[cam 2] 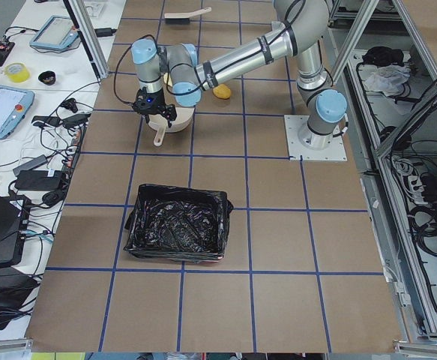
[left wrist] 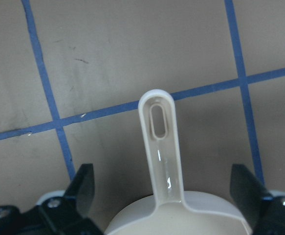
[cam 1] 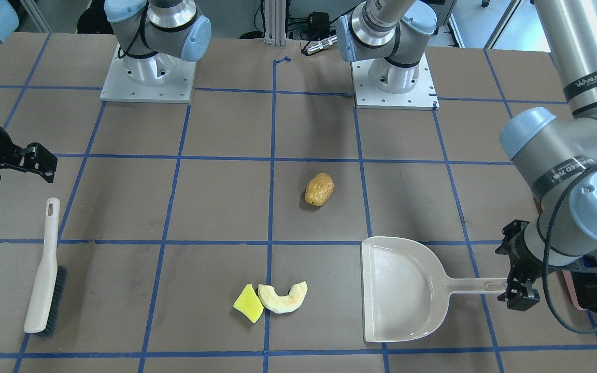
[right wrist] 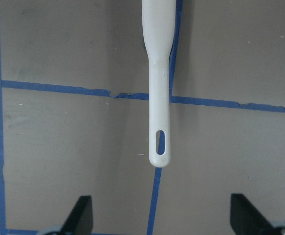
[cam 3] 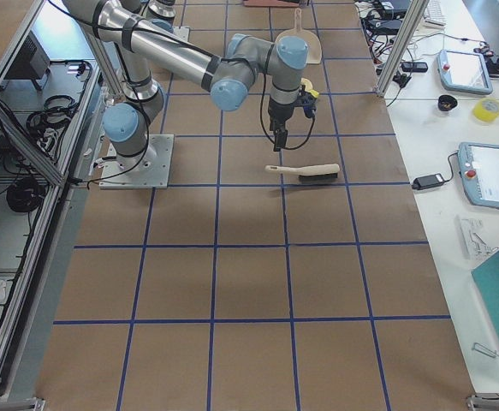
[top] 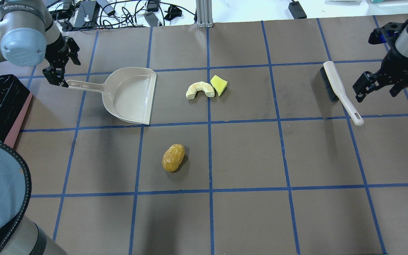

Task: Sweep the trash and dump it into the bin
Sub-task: 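Grasp the white brush handle with the right gripper while the left holds the dustpan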

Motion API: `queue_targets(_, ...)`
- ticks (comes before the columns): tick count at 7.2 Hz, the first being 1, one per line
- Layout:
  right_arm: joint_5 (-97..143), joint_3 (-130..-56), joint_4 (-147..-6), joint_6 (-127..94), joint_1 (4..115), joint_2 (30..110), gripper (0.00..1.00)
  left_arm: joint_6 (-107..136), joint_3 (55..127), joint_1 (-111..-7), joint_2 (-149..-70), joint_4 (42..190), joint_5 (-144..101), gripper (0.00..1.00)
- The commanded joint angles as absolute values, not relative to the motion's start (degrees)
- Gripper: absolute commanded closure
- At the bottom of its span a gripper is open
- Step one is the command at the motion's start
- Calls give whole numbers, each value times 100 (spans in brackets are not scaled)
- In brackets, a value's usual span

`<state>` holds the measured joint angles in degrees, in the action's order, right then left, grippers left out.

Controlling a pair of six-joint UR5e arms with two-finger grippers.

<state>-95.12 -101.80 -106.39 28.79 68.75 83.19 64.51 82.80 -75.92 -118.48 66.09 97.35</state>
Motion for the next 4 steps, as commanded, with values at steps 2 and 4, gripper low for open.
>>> queue_targets(2,-9536,-10571,-11317,3331,6715,8051,0,6968,8253,-7585,-12321,6302,9773,0)
queue_targets(4,-9466,-10749,-12177,3313,6688,7580,0,7093,8349,-7585,-12331,6310,9983,1)
